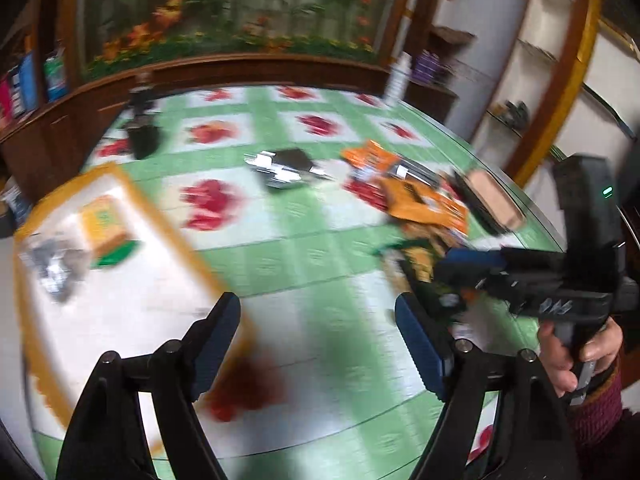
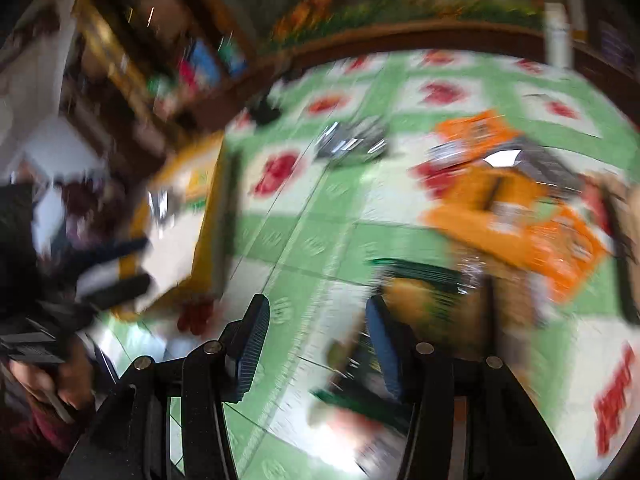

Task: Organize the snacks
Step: 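Move both tools back over the snack pile on the table, then grasp the green cracker pack with the left tool while the right tool grasps the black-striped cracker pack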

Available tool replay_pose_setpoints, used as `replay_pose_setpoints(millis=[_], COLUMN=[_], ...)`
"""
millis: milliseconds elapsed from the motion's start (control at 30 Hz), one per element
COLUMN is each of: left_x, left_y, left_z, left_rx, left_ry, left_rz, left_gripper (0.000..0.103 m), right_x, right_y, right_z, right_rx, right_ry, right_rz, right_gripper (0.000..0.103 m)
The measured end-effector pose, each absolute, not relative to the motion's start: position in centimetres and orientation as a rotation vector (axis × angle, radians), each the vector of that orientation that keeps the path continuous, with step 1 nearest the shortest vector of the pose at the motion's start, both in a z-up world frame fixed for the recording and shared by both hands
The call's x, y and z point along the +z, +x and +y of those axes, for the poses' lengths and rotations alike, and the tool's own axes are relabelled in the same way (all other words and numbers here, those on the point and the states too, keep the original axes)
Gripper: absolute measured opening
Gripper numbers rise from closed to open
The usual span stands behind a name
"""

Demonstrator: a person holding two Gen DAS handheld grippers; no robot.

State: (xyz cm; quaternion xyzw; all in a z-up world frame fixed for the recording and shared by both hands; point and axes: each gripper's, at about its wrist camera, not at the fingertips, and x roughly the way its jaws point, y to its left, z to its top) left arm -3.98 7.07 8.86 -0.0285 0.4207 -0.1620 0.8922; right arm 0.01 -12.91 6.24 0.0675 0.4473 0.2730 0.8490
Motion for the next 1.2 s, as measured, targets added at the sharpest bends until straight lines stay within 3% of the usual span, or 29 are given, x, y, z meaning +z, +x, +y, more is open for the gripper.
replay_pose_setpoints(millis=[233,567,600,633,700,1200], left_x=[6.1,2.9,2.7,2.5,2.5,2.3], left_y=[-2.4,0.5,0.5,0.5,0.3,-3.6], left_z=[-0.1,-5.8,-6.1,-6.2,-6.0,2.2], left_rx=[-0.431,-0.331,-0.306,-0.307,-0.298,-0.385], left_ry=[-0.115,-0.049,-0.017,-0.009,-0.004,-0.213], left_rz=[0.978,1.022,1.016,1.016,1.005,0.985], left_gripper=[0.079,0.081,0.074,0.058,0.048,0.048], right_x=[6.1,3.9,3.8,3.8,3.8,3.8], right_y=[-2.3,-3.6,-3.6,-3.8,-4.3,-3.6], right_z=[-22.0,-25.7,-25.7,-25.7,-25.9,-19.3], right_rx=[0.336,0.316,0.319,0.321,0.329,0.431], right_ry=[0.301,0.39,0.392,0.393,0.386,0.279], right_rz=[0.853,0.866,0.866,0.866,0.861,0.894], right_gripper=[0.056,0.056,0.056,0.056,0.056,0.056])
